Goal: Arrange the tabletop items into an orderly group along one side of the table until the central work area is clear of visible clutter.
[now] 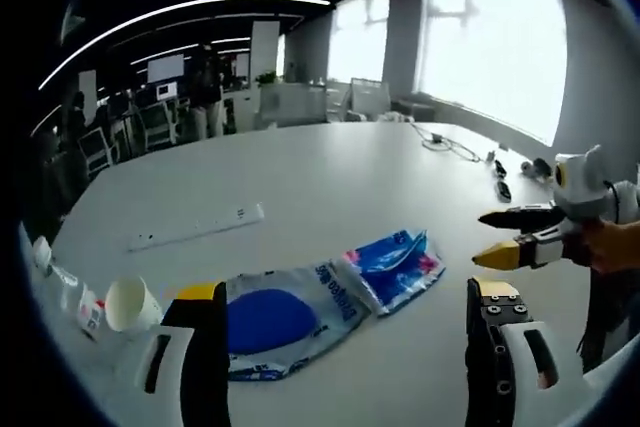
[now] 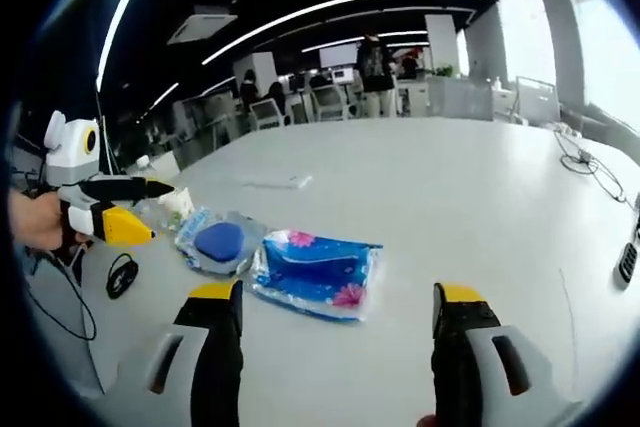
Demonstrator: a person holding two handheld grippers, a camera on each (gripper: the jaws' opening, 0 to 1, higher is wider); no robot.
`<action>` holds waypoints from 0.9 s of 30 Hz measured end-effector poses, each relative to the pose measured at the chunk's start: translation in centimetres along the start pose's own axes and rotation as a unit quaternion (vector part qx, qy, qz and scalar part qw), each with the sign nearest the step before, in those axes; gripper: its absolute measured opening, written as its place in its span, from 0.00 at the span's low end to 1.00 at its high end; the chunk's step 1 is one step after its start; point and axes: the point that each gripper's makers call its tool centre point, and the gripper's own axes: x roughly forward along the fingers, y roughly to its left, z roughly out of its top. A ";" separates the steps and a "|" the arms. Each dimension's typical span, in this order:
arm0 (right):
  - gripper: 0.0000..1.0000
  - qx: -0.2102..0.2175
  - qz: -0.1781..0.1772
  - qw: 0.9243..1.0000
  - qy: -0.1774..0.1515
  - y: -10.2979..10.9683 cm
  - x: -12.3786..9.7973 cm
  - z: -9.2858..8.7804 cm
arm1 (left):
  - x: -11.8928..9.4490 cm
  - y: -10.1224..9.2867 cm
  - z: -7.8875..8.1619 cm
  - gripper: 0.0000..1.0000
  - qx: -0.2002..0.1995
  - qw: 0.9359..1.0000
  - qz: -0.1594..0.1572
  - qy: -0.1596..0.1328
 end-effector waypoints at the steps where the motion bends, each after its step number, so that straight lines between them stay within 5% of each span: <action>1: 0.76 0.000 -0.002 1.000 -0.001 0.0 -0.2 0.0 | -0.6 0.3 0.1 0.97 0.001 1.000 0.000 -0.001; 27: 0.72 -0.041 -0.041 0.998 0.002 5.0 -6.8 -1.1 | -11.0 6.1 -2.7 0.96 -0.002 1.000 0.011 -0.014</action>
